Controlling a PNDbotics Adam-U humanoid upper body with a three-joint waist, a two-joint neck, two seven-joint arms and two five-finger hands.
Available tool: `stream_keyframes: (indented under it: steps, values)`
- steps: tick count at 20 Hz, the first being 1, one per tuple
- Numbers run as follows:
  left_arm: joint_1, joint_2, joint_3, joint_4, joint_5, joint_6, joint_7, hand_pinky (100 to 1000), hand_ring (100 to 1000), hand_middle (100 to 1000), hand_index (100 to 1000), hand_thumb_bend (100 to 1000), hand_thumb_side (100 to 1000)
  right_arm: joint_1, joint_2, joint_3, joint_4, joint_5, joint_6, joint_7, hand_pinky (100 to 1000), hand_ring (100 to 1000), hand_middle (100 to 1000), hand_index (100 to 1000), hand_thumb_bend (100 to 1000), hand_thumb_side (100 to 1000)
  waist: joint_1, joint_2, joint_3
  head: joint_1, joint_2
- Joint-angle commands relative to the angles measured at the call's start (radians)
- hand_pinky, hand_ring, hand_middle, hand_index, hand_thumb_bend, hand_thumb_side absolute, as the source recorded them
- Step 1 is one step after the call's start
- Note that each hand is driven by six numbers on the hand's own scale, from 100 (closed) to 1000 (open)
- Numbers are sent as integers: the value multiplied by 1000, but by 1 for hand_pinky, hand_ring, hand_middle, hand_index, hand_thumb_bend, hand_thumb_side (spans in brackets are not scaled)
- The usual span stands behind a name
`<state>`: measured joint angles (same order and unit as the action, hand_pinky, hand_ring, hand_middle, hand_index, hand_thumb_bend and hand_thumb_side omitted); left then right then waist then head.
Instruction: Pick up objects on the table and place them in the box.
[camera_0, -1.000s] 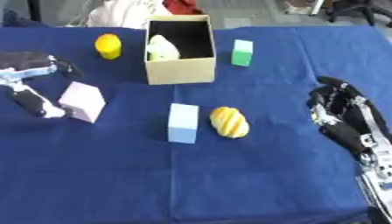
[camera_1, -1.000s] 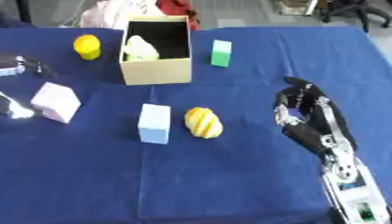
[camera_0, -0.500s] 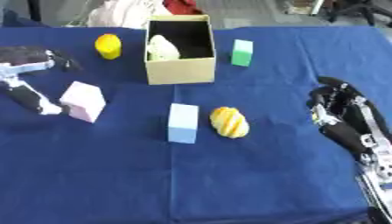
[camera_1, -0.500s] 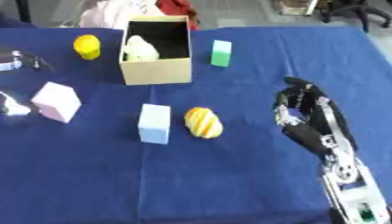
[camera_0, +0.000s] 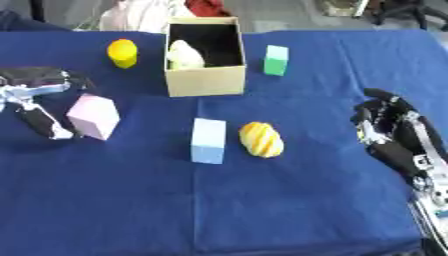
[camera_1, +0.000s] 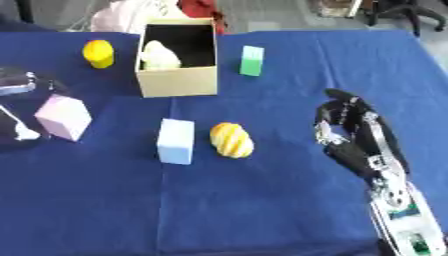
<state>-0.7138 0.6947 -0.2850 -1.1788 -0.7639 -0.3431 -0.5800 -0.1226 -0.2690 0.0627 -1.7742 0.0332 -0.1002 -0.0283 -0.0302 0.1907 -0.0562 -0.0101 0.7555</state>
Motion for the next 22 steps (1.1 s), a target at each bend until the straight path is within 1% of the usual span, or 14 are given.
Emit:
stream_keyframes:
  steps: [1, 2, 3, 5, 8, 11, 15, 18, 22]
  values:
    - [-23, 6, 11, 11, -5, -15, 30, 862, 815, 813, 889, 395, 151, -6, -17, -3, -8, -6, -2, 3, 687, 597, 598, 815, 100, 280, 6, -22, -4, 4, 0]
    - [-22, 4, 10, 13, -2, -19, 36, 855, 798, 797, 878, 382, 132, -7, -17, -3, -8, -7, -2, 3, 687, 597, 598, 815, 100, 279, 6, -22, -4, 4, 0]
    - [-22, 2, 10, 14, 3, -22, 42, 842, 764, 761, 851, 357, 105, -7, -17, -3, -8, -7, -2, 3, 687, 597, 598, 815, 100, 280, 6, -22, -5, 4, 0]
    - [-20, 3, 11, 7, 14, -24, 49, 818, 704, 693, 800, 317, 100, -7, -17, -3, -8, -7, -2, 3, 687, 597, 598, 815, 100, 280, 6, -21, -5, 4, 0]
    - [-21, 14, 23, -24, 42, -18, 57, 800, 645, 631, 746, 285, 100, -8, -17, -3, -8, -7, -2, 3, 687, 597, 598, 814, 100, 283, 7, -21, -4, 4, -2]
    - [-32, 35, 39, -78, 87, -7, 60, 804, 644, 622, 739, 275, 100, -8, -18, -2, -7, -7, -2, 4, 687, 596, 598, 814, 100, 282, 8, -22, -5, 4, -3]
    - [-86, 49, 62, -123, 113, 19, 69, 805, 653, 635, 751, 287, 100, -7, -21, 2, -6, -7, -2, 7, 687, 596, 598, 815, 100, 283, 11, -25, -11, 11, -2]
    - [-142, 27, 74, -95, 86, 42, 89, 801, 652, 632, 748, 293, 100, -10, -21, 9, -6, -10, -2, 14, 687, 596, 598, 815, 100, 284, 13, -26, -28, 19, -5]
    - [-202, -27, 91, -13, 18, 67, 145, 799, 644, 625, 742, 292, 100, -22, -22, 20, -5, -14, -2, 25, 687, 596, 598, 815, 100, 282, 16, -19, -71, 40, -15]
